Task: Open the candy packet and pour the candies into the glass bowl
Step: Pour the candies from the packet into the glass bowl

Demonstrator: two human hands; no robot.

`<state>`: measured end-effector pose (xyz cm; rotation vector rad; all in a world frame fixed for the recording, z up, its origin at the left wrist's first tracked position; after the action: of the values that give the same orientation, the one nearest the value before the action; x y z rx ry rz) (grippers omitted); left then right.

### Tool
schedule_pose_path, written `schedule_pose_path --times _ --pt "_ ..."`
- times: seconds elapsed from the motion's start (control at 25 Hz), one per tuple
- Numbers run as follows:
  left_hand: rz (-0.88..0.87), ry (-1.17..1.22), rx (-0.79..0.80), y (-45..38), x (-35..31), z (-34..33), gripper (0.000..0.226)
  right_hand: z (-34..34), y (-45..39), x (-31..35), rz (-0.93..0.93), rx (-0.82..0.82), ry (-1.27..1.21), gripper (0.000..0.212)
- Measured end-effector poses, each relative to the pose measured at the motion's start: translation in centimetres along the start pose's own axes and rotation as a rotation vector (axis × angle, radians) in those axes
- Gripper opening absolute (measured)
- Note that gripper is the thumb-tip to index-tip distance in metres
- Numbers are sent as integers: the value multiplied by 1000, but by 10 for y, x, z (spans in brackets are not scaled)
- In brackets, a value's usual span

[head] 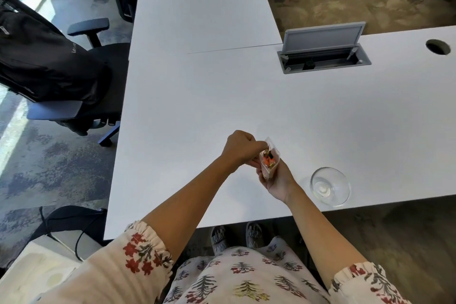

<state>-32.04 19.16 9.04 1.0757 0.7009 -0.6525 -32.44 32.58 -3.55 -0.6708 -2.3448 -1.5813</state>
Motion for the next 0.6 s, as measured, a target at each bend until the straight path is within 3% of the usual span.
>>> schedule_pose_path --times 0.24,0.44,0.6 --pt "-19 35 248 0 -1 -49 29 65 18 22 113 -127 -81 38" --pt "-112 -171 338 7 4 -93 33 117 35 42 258 -291 -141 30" --pt "-232 -393 403 14 10 -126 39 162 52 53 328 -385 -216 44"
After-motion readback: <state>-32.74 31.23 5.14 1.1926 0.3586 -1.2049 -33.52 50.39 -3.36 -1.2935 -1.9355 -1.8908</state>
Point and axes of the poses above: each hand's wrist, its own y-axis away from the middle knuckle, its own z-axis out of the back of the hand, x = y × z, the point moved 7 cm from there along -y, towards the middle knuckle, and after that the axes turned 5 degrees about -x, right-handed, at the moved point
